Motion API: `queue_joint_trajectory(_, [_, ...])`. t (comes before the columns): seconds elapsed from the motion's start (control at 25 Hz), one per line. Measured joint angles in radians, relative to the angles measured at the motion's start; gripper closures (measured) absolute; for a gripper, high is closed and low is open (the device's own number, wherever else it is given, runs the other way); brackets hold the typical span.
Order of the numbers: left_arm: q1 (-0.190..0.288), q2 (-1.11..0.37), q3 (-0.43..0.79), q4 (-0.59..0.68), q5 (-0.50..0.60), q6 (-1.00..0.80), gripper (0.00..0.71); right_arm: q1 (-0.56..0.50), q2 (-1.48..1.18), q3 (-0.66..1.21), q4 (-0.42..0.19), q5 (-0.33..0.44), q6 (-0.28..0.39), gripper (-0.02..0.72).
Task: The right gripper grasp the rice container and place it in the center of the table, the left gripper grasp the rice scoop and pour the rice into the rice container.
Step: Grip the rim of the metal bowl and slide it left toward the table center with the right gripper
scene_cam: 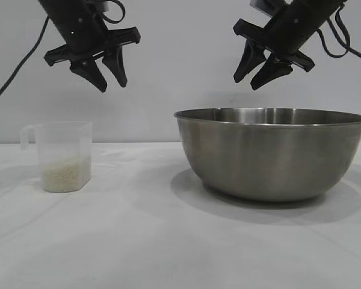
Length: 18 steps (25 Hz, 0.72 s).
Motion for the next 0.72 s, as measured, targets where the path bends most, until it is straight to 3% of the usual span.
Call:
queue_joint_trajectory(0.32, [0.0,0.0,0.0,0.004,0.0,0.001,0.441,0.0,0.0,0.0,0.001,0.009,0.0,0.393])
queue_joint_trajectory(0.52, [0.0,0.0,0.0,0.017,0.028,0.001,0.441,-0.002,-0.016,0.0,0.001,0.06,0.0,0.393])
queue_joint_trajectory(0.72, [0.0,0.0,0.0,0.026,0.034,0.001,0.441,-0.051,-0.099,0.0,-0.073,0.139,0.072,0.393])
